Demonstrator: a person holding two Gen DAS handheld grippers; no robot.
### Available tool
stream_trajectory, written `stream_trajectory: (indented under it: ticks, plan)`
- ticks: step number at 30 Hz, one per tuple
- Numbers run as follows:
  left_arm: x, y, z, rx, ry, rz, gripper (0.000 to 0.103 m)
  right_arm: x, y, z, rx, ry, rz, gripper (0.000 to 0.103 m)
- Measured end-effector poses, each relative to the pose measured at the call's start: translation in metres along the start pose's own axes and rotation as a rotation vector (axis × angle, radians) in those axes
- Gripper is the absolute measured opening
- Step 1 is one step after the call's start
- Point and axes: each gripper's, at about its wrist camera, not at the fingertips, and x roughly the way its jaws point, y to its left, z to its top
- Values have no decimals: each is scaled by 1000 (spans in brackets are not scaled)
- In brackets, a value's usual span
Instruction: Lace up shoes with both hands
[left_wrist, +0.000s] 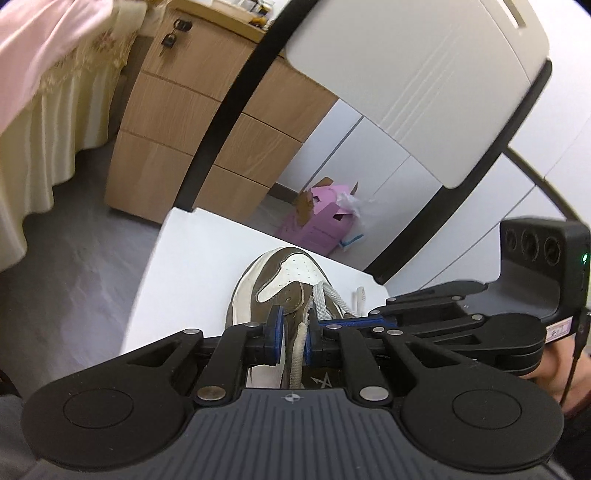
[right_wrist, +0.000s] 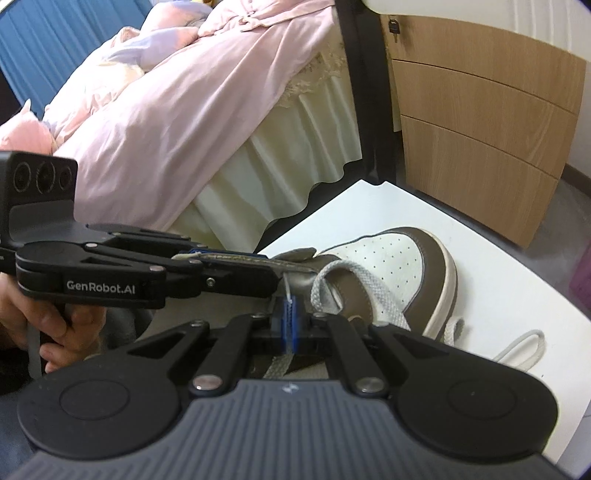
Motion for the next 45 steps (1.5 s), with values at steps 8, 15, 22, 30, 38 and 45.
stream_trajectory:
  ticks: [8, 15, 22, 30, 38, 45]
  plan:
    - [5, 34, -4, -230, 17, -124, 14, -3, -16, -3, 137, -22, 59, 2]
    - [15, 23, 5, -156, 21, -109, 14, -2, -11, -2, 103, -21, 46, 2]
    - [-5, -21, 7, 219, -5, 38, 14, 2, -7, 0, 49, 2, 28, 2]
    - [-9, -48, -10, 494, -34, 144, 10, 4, -3, 2, 22, 7, 7, 2]
    - [-2, -46, -11, 516, -8, 145, 9, -1, 5, 4, -30, -26, -41, 3]
    - [5, -30, 2, 391, 6, 93, 9, 13, 10, 7, -90, -11, -59, 2]
